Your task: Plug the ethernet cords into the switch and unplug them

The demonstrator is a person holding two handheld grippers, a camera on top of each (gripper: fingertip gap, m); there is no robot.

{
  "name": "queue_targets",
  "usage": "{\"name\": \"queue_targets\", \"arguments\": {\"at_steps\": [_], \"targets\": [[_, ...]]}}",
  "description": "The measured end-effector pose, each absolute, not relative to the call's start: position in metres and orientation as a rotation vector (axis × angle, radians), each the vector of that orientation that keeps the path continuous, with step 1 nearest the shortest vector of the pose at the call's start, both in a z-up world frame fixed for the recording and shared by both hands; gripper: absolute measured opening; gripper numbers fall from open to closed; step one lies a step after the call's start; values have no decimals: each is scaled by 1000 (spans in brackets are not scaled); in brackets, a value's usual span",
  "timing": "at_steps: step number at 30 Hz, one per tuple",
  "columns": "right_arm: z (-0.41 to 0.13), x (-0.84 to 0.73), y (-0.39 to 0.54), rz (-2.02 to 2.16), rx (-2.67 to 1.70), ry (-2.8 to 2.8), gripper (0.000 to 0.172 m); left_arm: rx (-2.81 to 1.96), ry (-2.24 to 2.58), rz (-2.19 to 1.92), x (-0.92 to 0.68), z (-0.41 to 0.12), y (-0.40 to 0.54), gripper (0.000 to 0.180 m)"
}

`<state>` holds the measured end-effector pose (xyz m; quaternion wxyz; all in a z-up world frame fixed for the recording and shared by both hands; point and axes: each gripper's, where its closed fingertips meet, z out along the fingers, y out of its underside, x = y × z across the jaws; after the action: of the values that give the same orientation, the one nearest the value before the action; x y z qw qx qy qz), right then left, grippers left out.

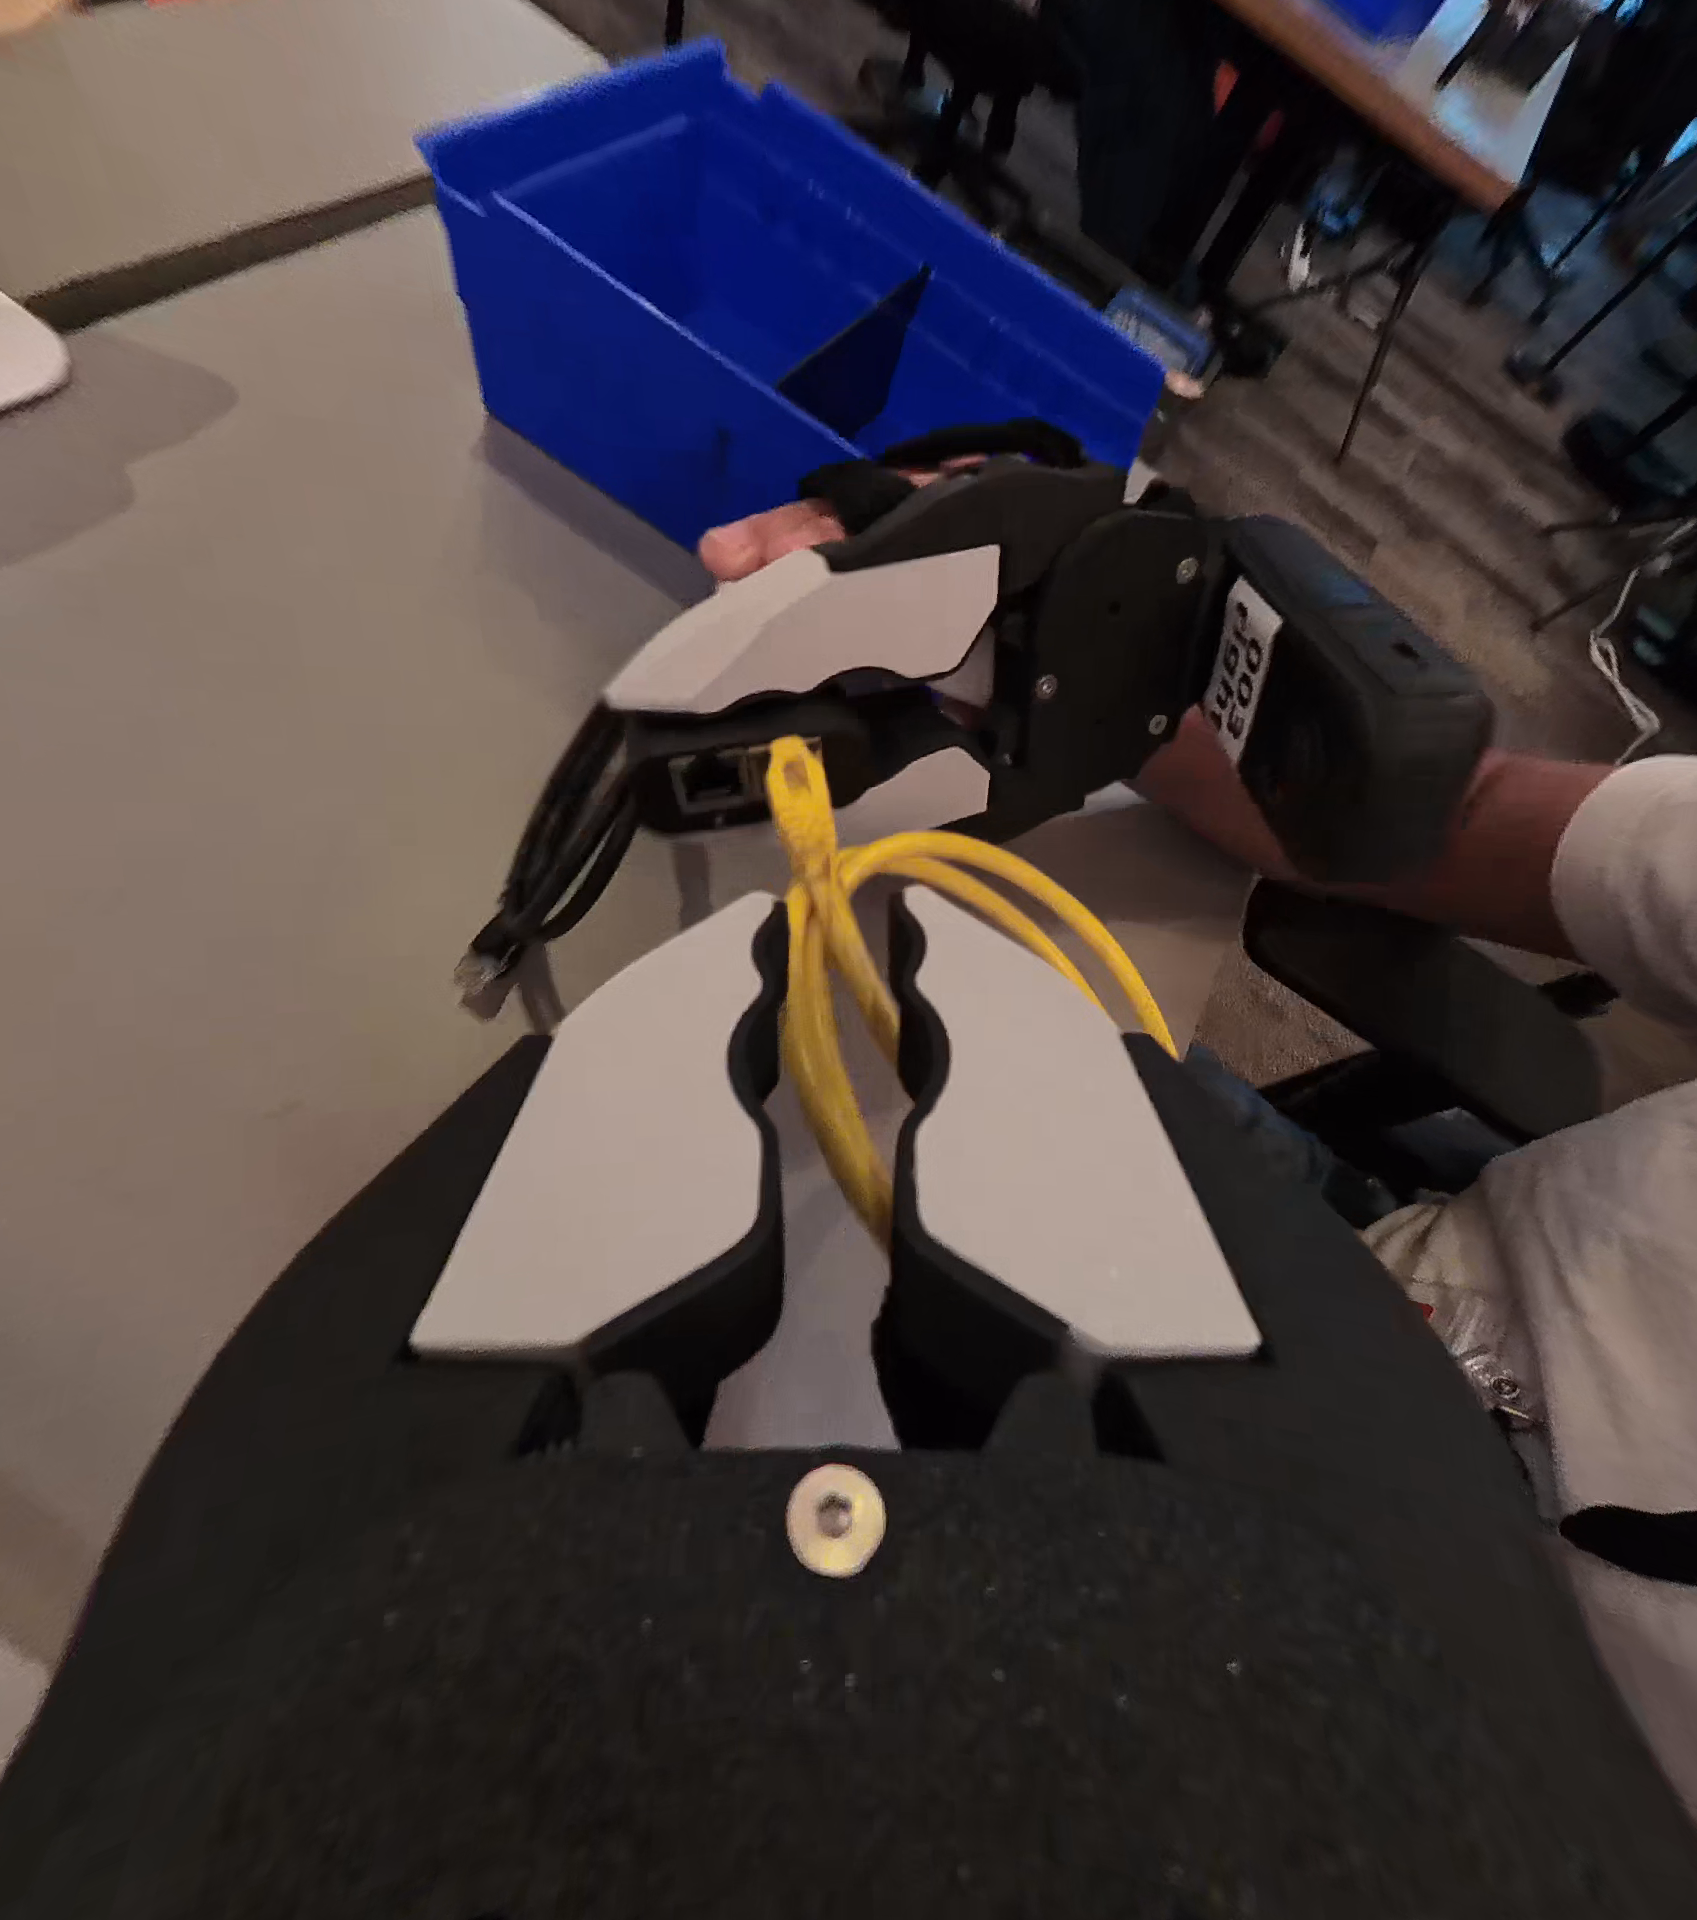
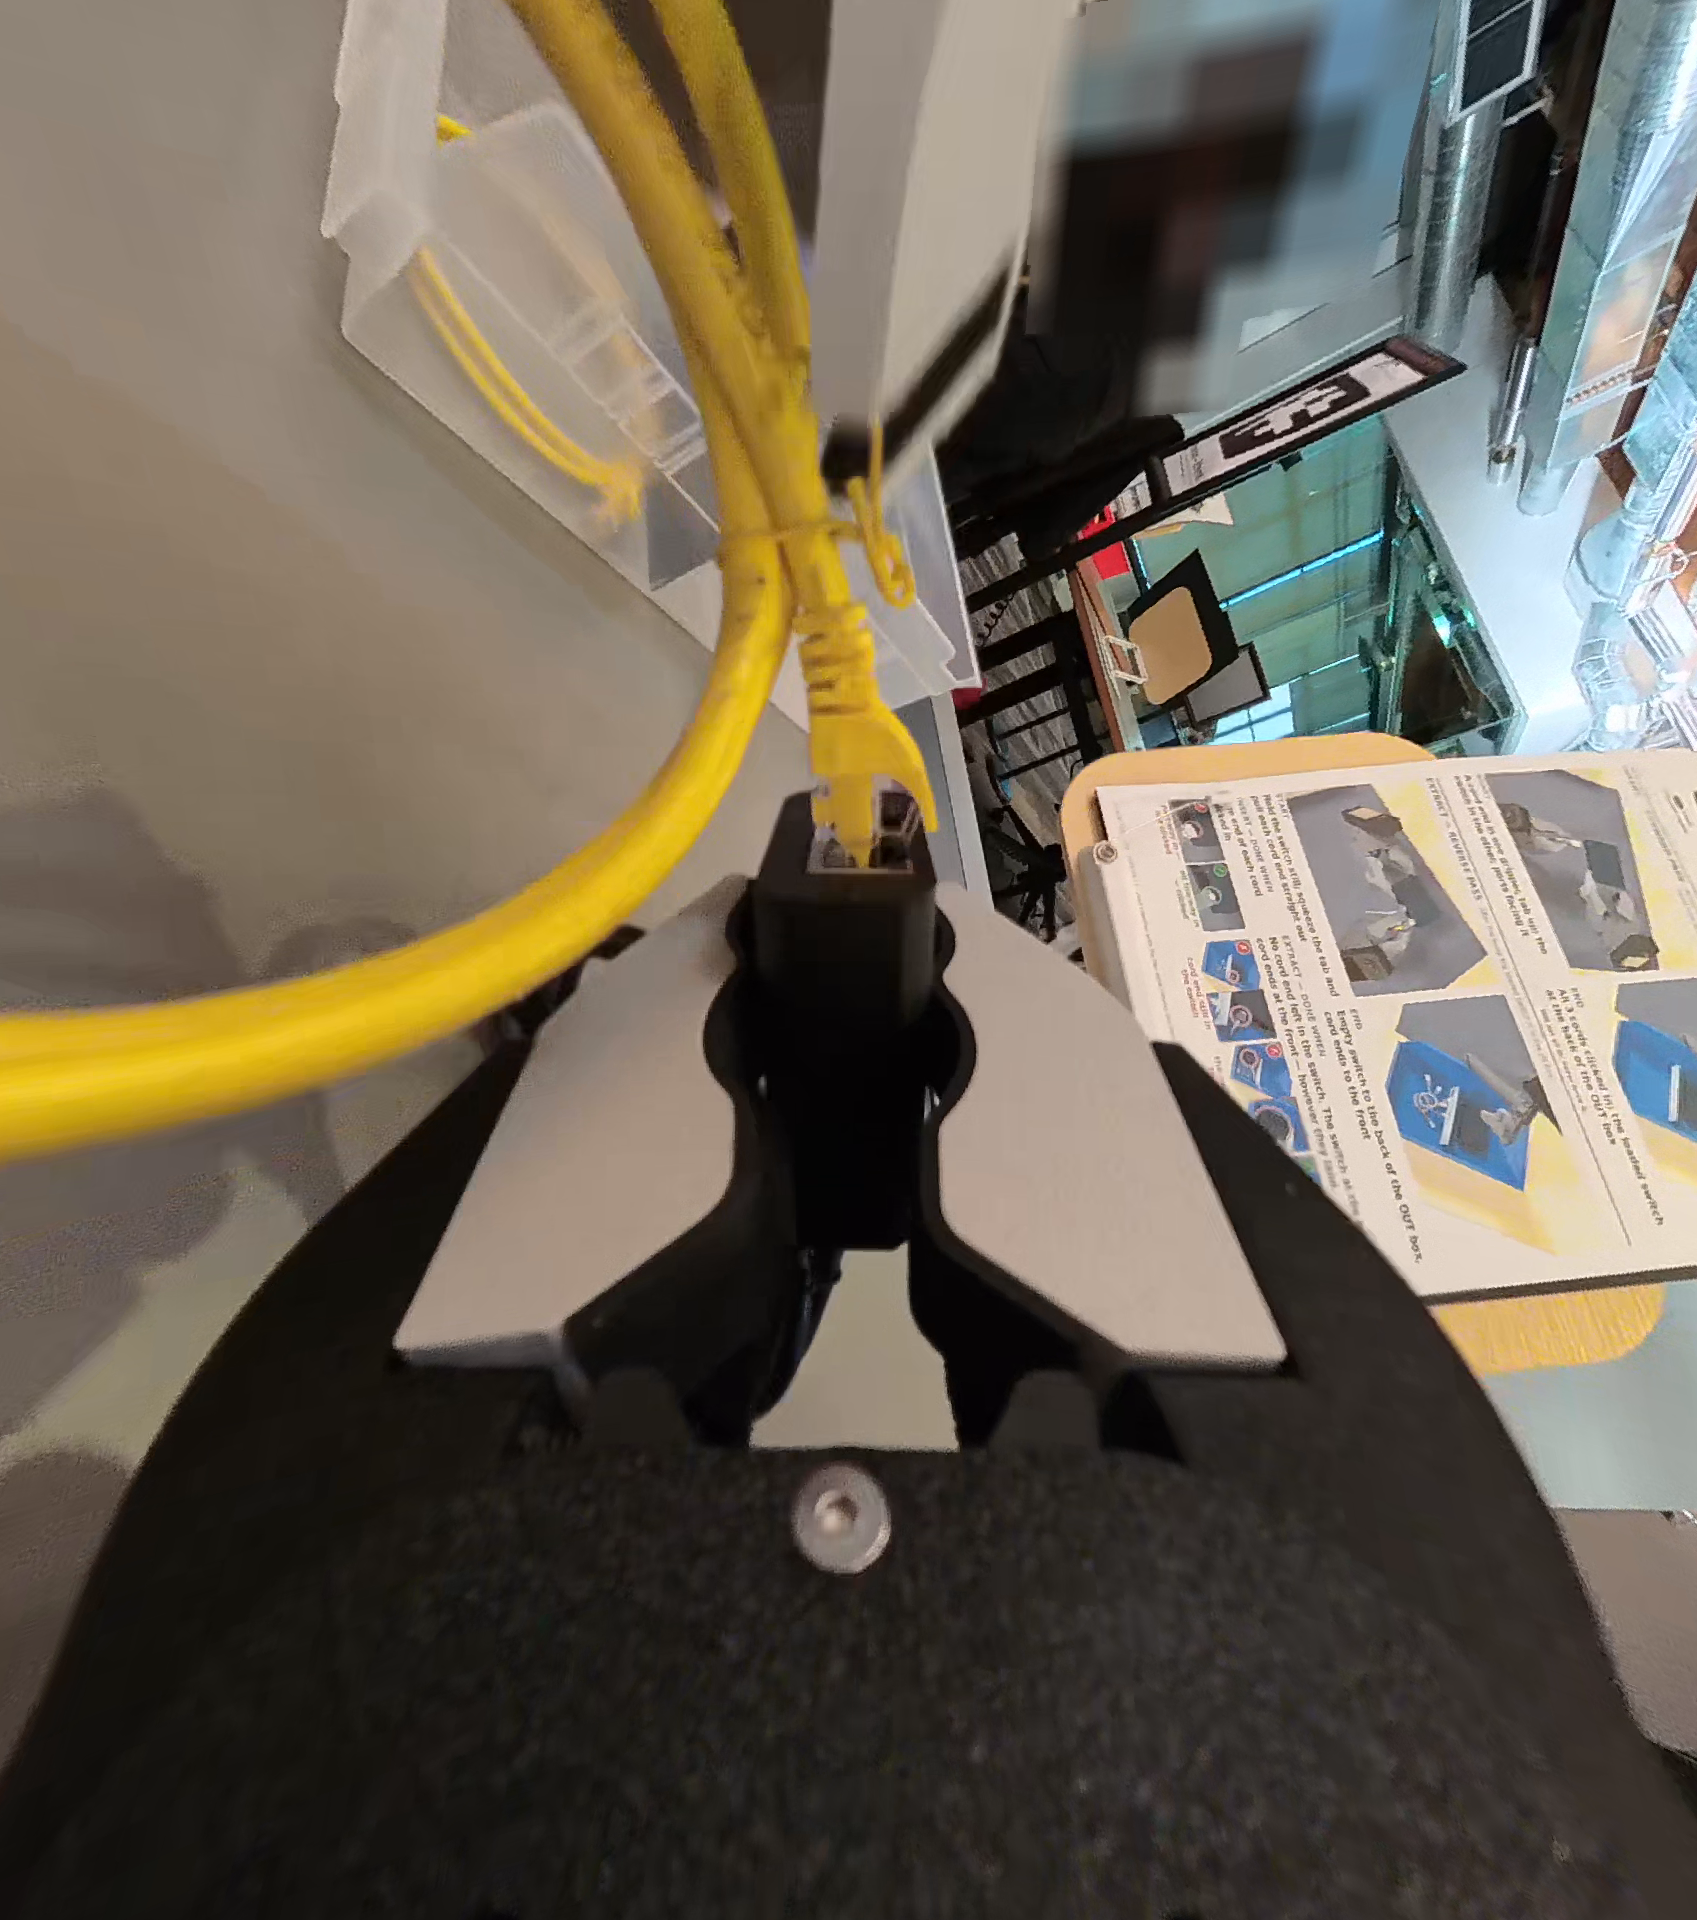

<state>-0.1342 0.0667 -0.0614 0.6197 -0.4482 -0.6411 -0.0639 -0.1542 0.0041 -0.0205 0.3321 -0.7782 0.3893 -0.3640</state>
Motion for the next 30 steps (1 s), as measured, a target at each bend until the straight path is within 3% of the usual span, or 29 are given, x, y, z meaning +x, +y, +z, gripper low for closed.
{"name": "queue_targets", "arguments": {"at_steps": [4,7,10,19,23,30], "targets": [[-59,-128,72,-144,-1024,-1440,25,-1997,883,-789,-235,-5,22,23],[-55,-128,71,-116,-1020,-1421,25,-2120,675,-440,-331,-18,60,34],[-54,-129,68,-107,-1011,-1423,25,-2170,518,-198,-402,-29,91,34],[-59,-130,67,-120,-1009,-1452,25,-2353,574,-407,-393,-100,120,33],[-62,-132,67,-111,-1013,-1456,25,-2434,687,-319,-385,-132,131,28],[-63,-131,69,-88,-1027,-1450,26,-2159,1355,-167,-362,-158,141,26]]}}
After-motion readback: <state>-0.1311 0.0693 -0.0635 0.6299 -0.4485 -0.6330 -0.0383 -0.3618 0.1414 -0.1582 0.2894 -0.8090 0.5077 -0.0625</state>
